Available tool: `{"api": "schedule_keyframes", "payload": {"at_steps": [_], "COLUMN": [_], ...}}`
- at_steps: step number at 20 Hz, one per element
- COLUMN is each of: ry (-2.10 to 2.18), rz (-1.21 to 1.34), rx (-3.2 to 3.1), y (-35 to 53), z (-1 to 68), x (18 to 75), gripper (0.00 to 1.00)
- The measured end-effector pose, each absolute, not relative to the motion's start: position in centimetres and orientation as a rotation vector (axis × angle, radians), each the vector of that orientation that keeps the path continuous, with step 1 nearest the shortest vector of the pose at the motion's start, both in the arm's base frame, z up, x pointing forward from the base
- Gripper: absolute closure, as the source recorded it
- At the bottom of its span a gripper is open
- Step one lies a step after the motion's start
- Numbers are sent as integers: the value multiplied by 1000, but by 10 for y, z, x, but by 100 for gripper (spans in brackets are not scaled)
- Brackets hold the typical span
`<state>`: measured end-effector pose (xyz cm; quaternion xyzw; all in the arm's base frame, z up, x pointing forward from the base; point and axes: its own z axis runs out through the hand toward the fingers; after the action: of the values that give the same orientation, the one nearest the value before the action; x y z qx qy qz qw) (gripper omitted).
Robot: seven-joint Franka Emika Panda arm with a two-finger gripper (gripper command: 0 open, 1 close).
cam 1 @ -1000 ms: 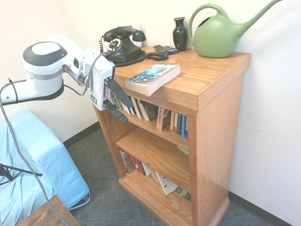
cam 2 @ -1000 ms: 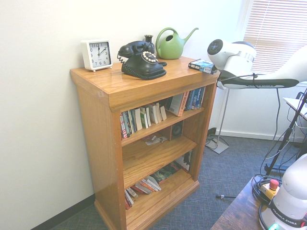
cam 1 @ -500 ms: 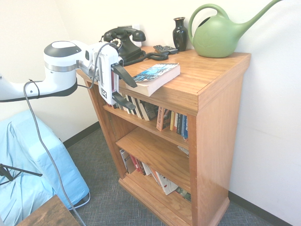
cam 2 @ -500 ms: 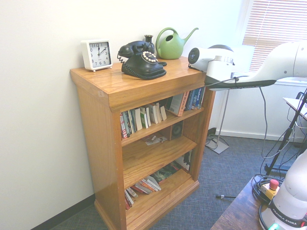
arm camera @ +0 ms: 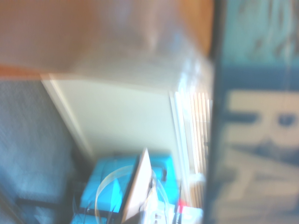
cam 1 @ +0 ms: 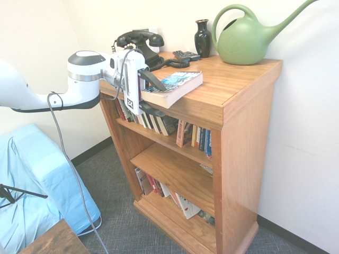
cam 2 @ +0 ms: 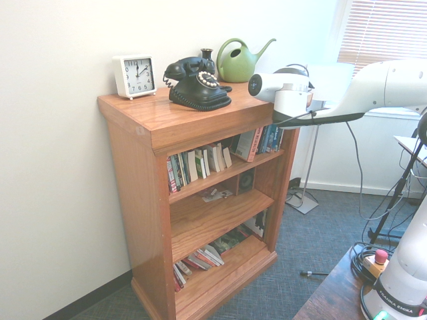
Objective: Shelf the books
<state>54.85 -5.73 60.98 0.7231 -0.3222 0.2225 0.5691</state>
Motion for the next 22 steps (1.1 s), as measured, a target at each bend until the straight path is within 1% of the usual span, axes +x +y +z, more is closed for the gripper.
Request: {"api": "schedule_keyframes", "payload": {"at_steps": [22], "ry": [-767], "rz": [510], "rx": [1696], "y": [-71], "z": [610], "x": [561], "gripper": [100]}}
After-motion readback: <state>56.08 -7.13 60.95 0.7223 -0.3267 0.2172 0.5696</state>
